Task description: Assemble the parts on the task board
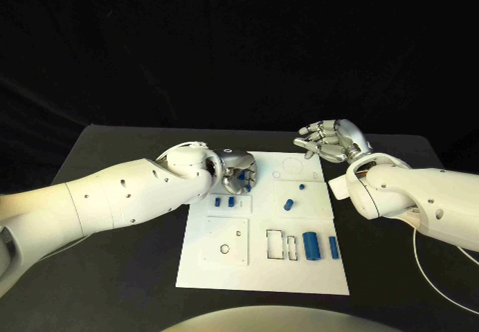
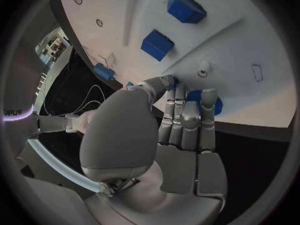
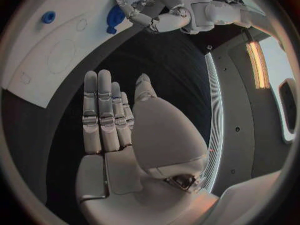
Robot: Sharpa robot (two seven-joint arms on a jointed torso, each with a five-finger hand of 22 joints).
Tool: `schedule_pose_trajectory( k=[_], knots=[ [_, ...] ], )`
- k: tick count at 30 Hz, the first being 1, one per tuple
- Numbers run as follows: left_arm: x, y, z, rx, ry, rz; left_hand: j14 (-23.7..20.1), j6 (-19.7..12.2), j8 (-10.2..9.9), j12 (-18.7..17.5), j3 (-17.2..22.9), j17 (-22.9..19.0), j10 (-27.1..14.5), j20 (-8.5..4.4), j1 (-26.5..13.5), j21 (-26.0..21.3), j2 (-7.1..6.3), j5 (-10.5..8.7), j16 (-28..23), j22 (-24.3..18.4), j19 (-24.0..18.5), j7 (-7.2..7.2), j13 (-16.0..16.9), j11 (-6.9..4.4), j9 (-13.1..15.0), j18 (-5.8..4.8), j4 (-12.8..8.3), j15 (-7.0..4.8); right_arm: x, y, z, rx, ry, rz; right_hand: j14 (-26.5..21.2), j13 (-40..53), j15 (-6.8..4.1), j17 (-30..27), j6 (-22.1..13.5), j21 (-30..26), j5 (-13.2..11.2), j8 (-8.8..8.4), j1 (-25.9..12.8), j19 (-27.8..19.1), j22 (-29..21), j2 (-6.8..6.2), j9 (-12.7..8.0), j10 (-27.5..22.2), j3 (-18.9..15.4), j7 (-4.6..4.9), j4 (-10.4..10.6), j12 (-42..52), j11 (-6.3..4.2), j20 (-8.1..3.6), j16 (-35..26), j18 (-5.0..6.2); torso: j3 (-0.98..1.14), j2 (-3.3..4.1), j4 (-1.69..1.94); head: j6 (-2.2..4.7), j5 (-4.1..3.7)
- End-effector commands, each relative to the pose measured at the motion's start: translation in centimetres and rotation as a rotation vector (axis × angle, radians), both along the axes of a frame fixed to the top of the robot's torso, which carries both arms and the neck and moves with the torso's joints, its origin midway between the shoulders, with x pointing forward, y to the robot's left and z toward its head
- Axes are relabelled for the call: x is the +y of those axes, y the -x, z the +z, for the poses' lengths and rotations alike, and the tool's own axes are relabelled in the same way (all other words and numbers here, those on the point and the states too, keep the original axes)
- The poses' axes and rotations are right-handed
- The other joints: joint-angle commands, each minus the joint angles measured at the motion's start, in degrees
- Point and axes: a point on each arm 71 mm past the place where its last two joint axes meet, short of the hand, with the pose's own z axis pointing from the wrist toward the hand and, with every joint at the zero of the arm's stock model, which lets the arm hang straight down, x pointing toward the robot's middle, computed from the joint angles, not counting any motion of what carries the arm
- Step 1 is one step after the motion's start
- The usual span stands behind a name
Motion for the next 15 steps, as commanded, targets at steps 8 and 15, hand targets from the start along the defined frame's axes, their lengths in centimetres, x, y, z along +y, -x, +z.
schedule_pose_trajectory(
  k=[8, 15],
  knots=[
    [0.6, 0.6, 0.1, -0.002, 0.046, 0.004, 1.21, 1.02, -0.46, -1.12, 0.19, 0.91, 1.26, -0.16, -0.37, 0.78, 0.64, -0.17, 0.43, 0.89, 1.18, 0.01, -0.47, -0.07, 0.23, -1.06, -0.45, -0.10, 0.1, 0.1, 0.1, -0.014, 0.000, 0.010, 0.21, -0.12, 0.22, -0.06, 0.06, -0.34, 0.05, 0.24, 0.30, -0.10, -0.11, 0.18, -0.09, 0.21, -0.35, 0.23, -0.13, -0.24, 0.27, 0.34, -0.41, 0.64, -0.01, -0.05, -0.01, 0.10, 0.05],
    [1.8, 1.4, 1.7, -0.006, 0.113, 0.025, 1.53, 1.05, -0.79, -1.68, 0.12, 1.23, 1.46, -0.21, -0.62, 0.92, 0.42, -0.18, 0.51, 1.08, 1.43, 0.05, -0.60, 0.00, 0.26, -1.11, -0.49, -0.07, 0.0, 0.1, 0.1, -0.015, 0.001, 0.008, 0.18, -0.26, 0.25, -0.09, 0.08, -0.42, 0.05, 0.25, 0.27, -0.11, -0.22, 0.20, -0.09, 0.21, -0.36, 0.24, -0.13, -0.29, 0.28, 0.36, -0.57, 0.64, -0.02, -0.12, 0.09, 0.31, -0.18]
  ],
)
